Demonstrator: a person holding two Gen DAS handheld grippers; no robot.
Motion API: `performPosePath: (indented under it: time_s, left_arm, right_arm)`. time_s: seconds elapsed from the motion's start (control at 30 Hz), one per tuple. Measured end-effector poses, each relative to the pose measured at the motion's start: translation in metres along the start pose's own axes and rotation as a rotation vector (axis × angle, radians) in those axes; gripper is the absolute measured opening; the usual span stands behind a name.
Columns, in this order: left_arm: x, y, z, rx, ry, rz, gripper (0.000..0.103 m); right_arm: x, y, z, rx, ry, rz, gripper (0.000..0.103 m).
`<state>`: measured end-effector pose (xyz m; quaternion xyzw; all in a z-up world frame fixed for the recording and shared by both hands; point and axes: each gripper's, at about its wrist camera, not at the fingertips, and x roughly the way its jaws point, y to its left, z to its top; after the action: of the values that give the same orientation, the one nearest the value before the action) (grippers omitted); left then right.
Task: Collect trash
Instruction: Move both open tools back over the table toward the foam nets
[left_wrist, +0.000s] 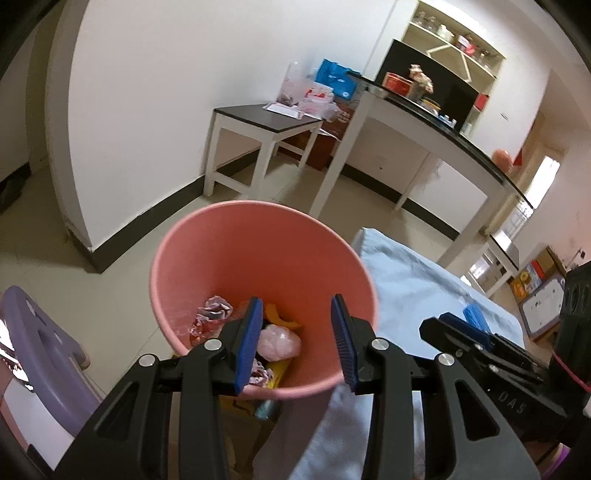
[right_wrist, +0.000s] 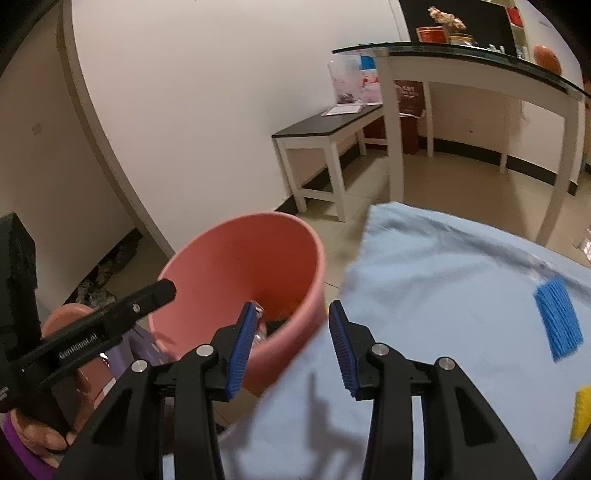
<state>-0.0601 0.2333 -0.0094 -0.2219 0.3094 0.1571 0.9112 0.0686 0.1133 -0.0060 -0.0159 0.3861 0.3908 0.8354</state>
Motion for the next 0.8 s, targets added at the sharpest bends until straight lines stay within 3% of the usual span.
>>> performPosePath:
  time_s: [0.53,0.8]
  left_arm:
    - [-0.01,-0.062,-0.031,0.079,0.034,-0.046,0.039]
    - [-0.002,-0.088,-0.038,0.101,0.064,-0.067,0.039]
  right_arm:
    - [-0.065,-0.079,-0.055,0.133,0.016,-0.103,0.043]
    - [-0.103,-0.142,-0.087,0.234,0.006,-0.211,0.045]
